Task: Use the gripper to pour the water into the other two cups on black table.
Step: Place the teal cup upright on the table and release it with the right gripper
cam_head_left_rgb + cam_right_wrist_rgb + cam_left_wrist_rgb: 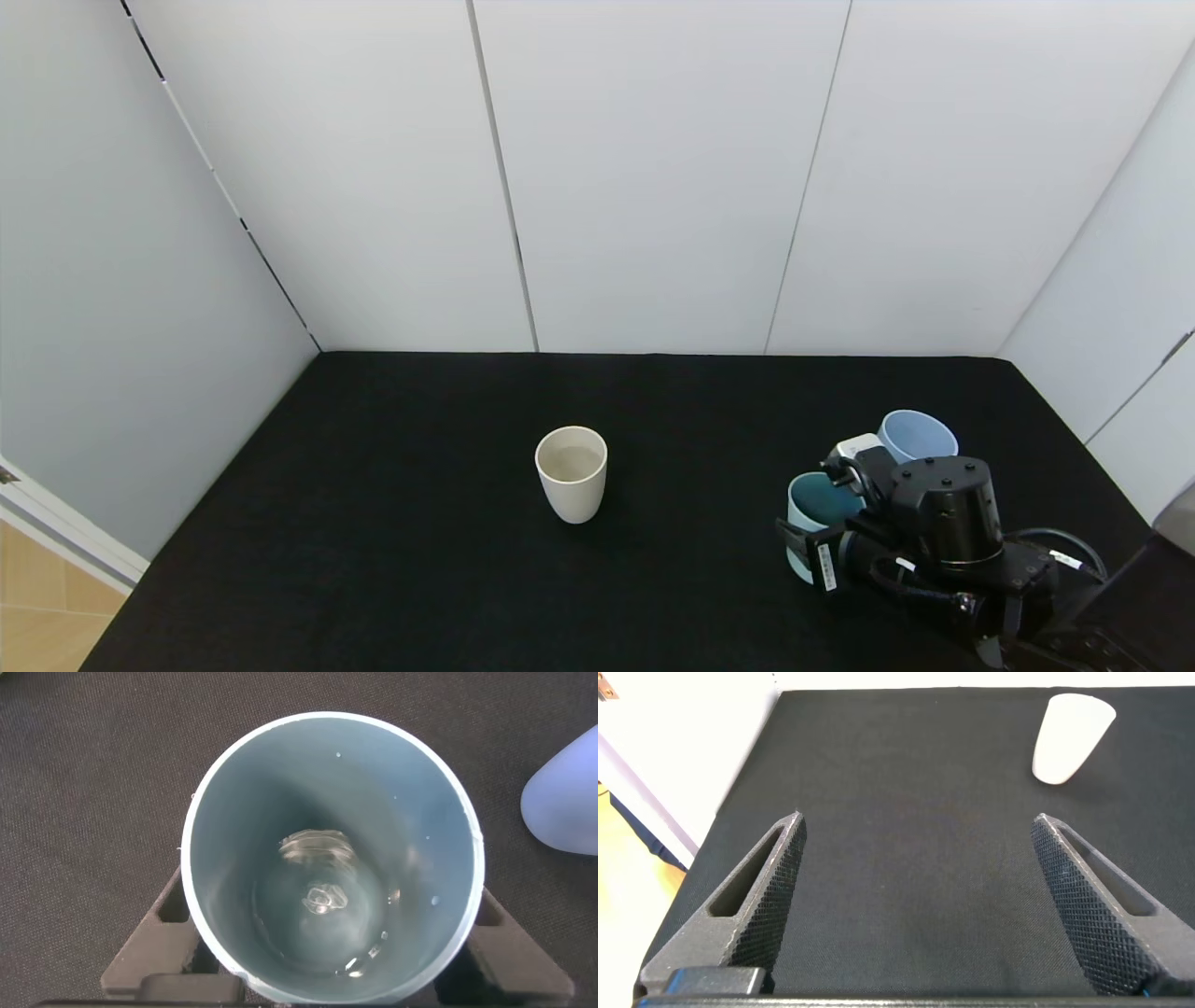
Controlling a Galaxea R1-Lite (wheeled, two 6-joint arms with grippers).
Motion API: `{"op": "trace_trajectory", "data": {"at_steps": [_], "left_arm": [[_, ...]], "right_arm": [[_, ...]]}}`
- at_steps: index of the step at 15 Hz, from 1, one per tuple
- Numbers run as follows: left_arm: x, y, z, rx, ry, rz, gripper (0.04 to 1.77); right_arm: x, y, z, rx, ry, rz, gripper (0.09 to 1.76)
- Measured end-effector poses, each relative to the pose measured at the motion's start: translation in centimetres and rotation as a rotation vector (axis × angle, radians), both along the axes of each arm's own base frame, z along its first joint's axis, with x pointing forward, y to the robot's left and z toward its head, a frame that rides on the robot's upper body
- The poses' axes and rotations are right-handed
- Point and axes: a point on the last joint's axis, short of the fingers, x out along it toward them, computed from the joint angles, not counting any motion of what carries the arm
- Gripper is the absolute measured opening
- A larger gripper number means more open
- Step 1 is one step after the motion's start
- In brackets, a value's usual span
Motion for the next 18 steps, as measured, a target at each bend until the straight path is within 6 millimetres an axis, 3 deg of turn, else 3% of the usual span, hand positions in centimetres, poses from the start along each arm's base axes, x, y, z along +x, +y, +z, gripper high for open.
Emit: {"op": "trace_trajectory", "data": {"at_steps": [7,14,18], "left_arm": [[0.0,0.0,0.0,0.0,0.0,0.0,1.72],[0.0,0.0,0.0,0.0,0.0,0.001,1.72],[0.0,0.0,0.0,0.0,0.0,0.001,1.72]], "right_arm": [[0.0,0.0,-0.1,0.0,0.001,-0.001,1.52],[0.1,0.0,0.4,0.008,-0.026,-0.004,1.63],[0.1,-0.2,1.7,0.018,-0.068,-0.011,1.66]]}}
